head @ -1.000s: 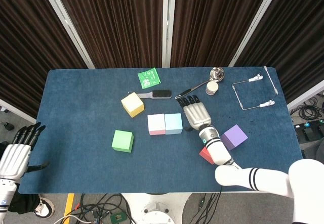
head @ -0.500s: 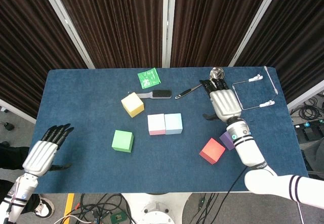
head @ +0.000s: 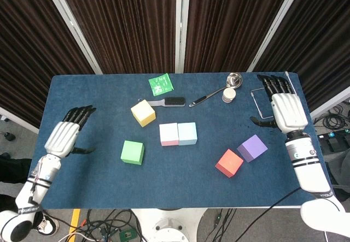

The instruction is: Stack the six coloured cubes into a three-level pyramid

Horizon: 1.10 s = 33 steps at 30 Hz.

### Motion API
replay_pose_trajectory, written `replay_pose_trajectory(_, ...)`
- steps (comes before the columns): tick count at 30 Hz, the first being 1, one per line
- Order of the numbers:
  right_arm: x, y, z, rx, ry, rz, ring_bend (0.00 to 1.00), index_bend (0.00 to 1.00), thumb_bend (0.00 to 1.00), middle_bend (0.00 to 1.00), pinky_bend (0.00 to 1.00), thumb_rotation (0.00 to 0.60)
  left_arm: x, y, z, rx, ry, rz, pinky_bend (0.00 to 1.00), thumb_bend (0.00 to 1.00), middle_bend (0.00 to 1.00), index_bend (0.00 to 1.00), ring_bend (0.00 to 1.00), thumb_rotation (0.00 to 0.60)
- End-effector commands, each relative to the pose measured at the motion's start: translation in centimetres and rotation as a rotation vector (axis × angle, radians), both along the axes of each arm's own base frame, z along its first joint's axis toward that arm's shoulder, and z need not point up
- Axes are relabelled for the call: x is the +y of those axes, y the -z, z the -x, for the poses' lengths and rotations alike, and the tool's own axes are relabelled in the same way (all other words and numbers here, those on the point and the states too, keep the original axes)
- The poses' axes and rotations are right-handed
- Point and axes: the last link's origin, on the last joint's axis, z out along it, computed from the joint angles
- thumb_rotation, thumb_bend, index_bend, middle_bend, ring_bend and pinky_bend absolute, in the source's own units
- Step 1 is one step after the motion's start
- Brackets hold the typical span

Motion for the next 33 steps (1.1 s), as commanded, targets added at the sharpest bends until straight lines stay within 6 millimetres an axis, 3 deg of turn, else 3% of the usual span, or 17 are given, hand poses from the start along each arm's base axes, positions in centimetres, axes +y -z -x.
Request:
replay_pose_trajectory(1, 0.2, -1.4, 1.3, -0.009, 0.022, 0.025, 0.0, 0.0, 0.07, 0.07, 0.0, 0.6, 3.4, 1.5, -1.9, -0.04, -0.026, 0.017, 0.0, 0.0, 0.06, 0.02, 0.0, 0.6)
replay_pose_trajectory(11, 1.2, -4.4, 3.7, -0.055, 0.055, 0.096, 0.0, 0.0, 0.07, 0.07, 0.0, 0.6, 8.9, 6.8, -4.6, -0.091, -0.117, 0.055, 0.0, 0.0, 0.09, 0.02, 0.0, 0.6)
replay_pose_trajectory(20, 2.0, -4.9, 5.4, -0.064, 0.079, 0.097, 0.0, 0.0, 0.07, 0.07, 0.0, 0.6, 11.0, 11.5, -6.9, -0.182, -0.201, 0.122, 0.0, 0.0, 0.1, 0.02, 0.0, 0.6)
replay_pose_trajectory(33, 1.5, -4.0, 6.7, -0.079, 0.095, 0.073, 0.0, 0.0, 0.07, 0.07, 0.0, 0.6, 12.5, 15.0, -8.8, -0.22, -0.268, 0.126, 0.0, 0.0, 0.11, 0.02, 0.0, 0.6)
